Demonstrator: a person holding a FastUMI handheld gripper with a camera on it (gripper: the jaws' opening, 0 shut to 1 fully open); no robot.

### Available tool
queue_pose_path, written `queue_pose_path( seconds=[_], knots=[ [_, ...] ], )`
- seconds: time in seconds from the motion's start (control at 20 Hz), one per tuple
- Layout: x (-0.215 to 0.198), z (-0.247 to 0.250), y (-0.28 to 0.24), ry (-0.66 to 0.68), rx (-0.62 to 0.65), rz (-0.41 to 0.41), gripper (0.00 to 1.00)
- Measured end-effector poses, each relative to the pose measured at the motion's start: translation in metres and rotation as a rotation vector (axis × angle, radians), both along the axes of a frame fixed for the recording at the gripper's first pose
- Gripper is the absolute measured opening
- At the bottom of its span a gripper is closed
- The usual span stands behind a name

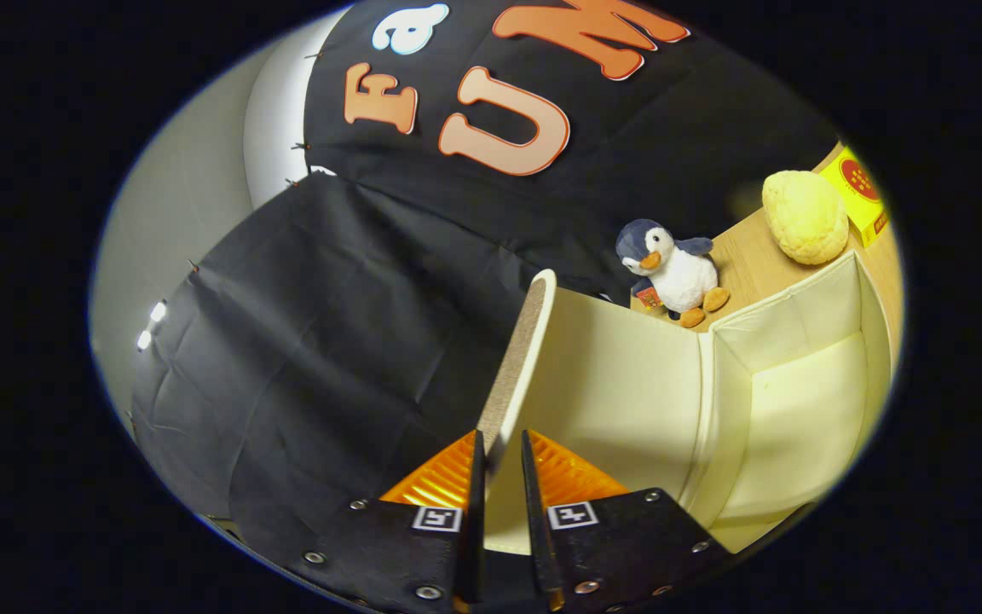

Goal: Open the storage box then place both shoes into the box .Put the left shoe in first, then the right shoe, with the right side of both shoes facing outward in a uniform manner.

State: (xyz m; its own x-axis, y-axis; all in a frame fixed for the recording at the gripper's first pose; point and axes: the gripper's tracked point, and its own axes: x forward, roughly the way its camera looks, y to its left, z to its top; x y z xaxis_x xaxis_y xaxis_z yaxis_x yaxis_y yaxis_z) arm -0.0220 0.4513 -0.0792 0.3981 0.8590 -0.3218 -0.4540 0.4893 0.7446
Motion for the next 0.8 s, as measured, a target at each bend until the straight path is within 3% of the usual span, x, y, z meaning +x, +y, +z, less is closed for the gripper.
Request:
queue_pose_path(
  seconds=[0.15, 0.25, 0.8],
  knots=[
    [0.002, -0.011, -0.001, -0.008, -0.053, -0.001, 0.78],
    [0.007, -0.016, -0.013, -0.027, -0.092, -0.018, 0.94],
    [0.042, -0.034, -0.144, -0.097, -0.239, -0.216, 0.97]
  ],
)
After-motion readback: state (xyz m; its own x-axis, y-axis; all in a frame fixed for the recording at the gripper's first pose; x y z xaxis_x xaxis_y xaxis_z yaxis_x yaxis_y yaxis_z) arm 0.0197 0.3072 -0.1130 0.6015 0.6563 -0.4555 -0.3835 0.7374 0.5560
